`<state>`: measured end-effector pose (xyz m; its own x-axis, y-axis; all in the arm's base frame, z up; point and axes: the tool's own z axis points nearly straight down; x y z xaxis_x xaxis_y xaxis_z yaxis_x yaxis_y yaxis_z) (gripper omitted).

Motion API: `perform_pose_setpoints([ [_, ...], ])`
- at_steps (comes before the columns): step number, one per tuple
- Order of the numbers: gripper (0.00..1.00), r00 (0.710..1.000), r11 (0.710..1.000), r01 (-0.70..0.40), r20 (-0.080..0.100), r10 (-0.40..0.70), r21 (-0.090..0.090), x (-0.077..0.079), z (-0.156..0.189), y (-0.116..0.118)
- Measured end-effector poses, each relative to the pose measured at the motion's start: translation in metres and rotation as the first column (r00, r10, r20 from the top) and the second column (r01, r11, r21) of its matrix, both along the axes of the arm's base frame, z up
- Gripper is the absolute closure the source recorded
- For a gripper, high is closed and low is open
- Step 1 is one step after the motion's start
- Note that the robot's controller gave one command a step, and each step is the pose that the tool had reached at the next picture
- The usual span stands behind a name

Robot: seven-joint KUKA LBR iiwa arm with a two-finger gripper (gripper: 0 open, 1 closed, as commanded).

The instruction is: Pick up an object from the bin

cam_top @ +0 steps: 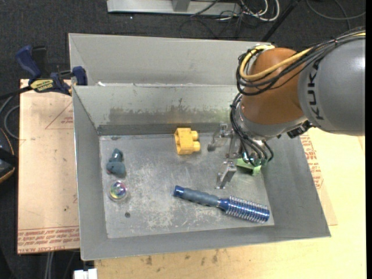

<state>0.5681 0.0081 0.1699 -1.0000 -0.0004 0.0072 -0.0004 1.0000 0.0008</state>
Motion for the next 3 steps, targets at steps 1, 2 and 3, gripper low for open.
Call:
perform_pose_setpoints([
  [1, 0.0, 0.953, 0.953, -0.302, 0.011, 0.302, -0.001, -0.0142, -0.0916, 0.0777],
  [2, 1.0, 0.953, 0.954, -0.301, 0.018, 0.301, 0.0, -0.0128, -0.0892, 0.0784],
  [3, 0.0, 0.954, 0.954, -0.301, 0.014, 0.301, 0.0, -0.0139, -0.0911, 0.0779],
])
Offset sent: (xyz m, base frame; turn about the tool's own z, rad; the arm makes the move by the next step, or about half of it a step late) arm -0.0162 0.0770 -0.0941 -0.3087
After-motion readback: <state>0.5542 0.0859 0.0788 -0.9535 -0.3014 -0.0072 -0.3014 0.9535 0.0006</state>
